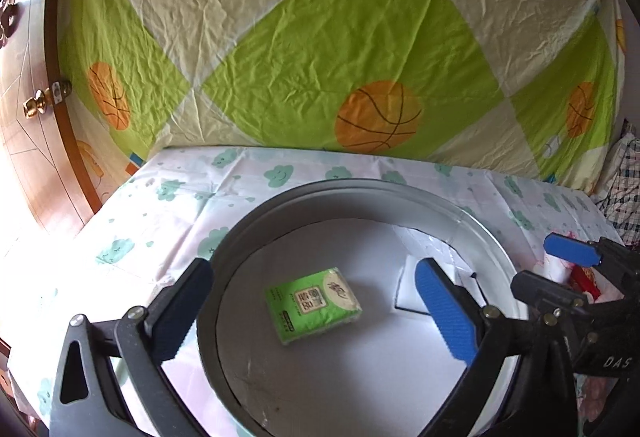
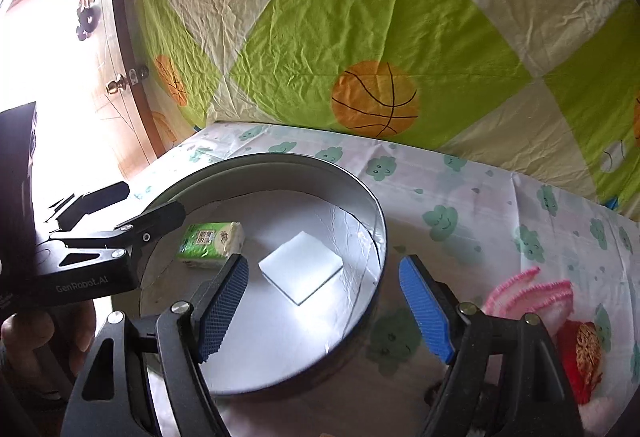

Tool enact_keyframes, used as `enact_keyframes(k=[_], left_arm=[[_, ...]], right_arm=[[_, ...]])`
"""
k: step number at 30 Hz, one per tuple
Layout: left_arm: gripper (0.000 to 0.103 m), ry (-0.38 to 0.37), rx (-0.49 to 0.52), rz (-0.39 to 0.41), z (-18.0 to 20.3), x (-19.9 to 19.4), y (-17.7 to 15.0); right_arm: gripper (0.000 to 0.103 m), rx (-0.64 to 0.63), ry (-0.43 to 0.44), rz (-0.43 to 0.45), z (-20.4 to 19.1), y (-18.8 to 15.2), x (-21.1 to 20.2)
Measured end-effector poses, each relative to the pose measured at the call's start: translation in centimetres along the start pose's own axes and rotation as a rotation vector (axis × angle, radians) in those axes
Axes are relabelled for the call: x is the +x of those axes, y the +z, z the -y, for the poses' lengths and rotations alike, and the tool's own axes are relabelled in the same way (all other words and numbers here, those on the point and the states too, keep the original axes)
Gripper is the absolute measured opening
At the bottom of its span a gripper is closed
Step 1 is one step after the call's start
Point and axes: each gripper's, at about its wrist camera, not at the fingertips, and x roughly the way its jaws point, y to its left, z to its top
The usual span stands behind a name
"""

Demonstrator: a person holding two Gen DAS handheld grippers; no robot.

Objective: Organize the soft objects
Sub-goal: 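Withdraw both tools from the tin back toward the remaining items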

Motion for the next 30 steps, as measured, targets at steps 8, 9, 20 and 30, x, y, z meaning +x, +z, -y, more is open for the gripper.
enact_keyframes(k=[8, 9, 20, 30], left_arm=[[0.102, -0.053, 0.069, 0.13, 5.2, -5.2, -6.1], [0.102, -0.056, 0.077, 0.137, 5.9, -5.5, -6.7], [0.102, -0.193, 0.18, 0.096, 14.4, -6.7, -10.0], [0.102, -0.203, 0.185, 0.047, 16.6, -5.1, -10.5]], right_arm=[[0.08, 0.069, -0.167, 0.126, 6.5, -7.7, -9.7], [0.08, 0.078, -0.191, 0.142, 7.4, -8.4, -10.5], [0.08, 0.219, -0.261, 0.163, 12.0, -15.0, -13.9], [0.08, 0.218, -0.226, 0.088, 12.2, -17.7, -13.3]])
